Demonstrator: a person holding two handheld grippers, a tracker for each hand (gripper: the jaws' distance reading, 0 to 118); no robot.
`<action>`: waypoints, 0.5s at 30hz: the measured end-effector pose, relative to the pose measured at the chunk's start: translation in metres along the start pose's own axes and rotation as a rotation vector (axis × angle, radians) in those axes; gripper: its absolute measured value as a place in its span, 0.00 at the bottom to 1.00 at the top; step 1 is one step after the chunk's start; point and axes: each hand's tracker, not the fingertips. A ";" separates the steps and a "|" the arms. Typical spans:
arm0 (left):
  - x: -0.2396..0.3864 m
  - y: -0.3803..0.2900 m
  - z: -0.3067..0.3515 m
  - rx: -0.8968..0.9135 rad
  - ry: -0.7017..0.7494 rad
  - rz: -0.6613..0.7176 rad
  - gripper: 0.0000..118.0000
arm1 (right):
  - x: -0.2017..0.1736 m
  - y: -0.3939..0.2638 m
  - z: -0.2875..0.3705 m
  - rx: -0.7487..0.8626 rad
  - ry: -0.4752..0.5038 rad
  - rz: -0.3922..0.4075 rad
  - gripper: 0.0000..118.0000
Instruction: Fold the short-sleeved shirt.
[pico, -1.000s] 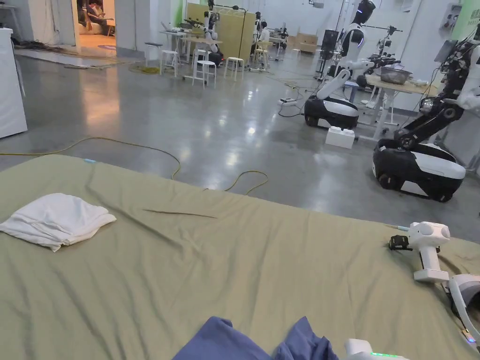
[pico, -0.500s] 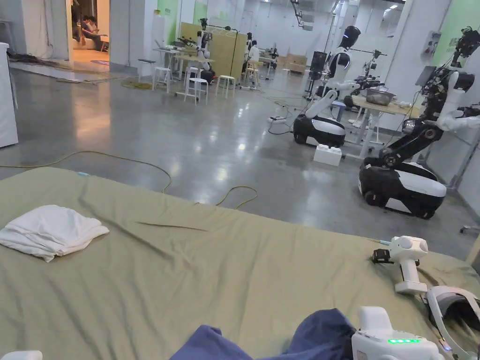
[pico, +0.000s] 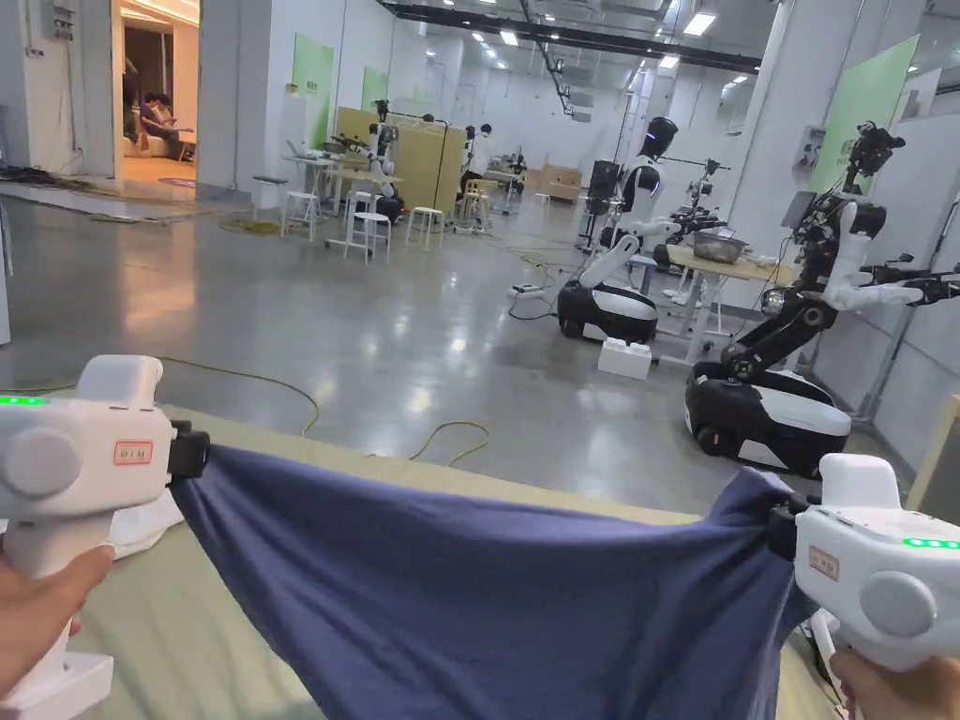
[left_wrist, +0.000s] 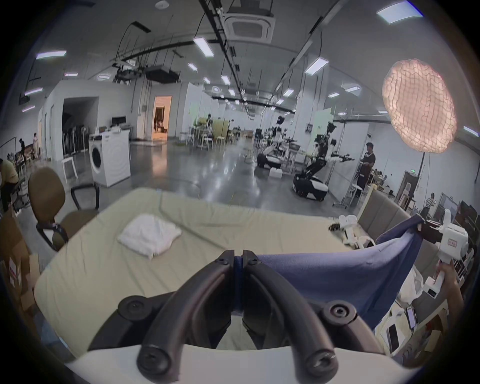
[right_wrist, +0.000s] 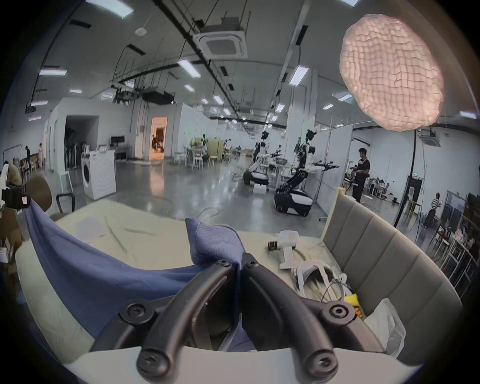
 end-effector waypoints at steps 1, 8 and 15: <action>0.003 0.014 0.000 0.011 0.003 -0.009 0.06 | 0.002 0.009 0.002 0.007 -0.002 -0.006 0.03; 0.027 0.104 0.005 0.085 0.016 -0.074 0.06 | 0.010 0.082 0.005 0.080 -0.043 -0.003 0.03; 0.036 0.166 0.007 0.128 0.040 -0.101 0.06 | 0.012 0.151 0.003 0.149 -0.066 -0.004 0.03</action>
